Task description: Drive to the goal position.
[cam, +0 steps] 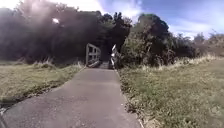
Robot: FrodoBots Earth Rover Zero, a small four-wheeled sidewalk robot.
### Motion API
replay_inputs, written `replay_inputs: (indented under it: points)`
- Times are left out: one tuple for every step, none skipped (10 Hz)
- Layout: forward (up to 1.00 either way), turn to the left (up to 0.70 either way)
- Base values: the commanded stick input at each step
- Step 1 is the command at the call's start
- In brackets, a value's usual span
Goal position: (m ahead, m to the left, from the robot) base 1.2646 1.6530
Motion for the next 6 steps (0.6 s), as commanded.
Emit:
replay_inputs:
  points:
    - [0.00,0.00]
    - [0.00,0.38]
    - [0.05,0.97]
    - [0.72,0.57]
    - [1.00,0.40]
    - [1.00,0.40]
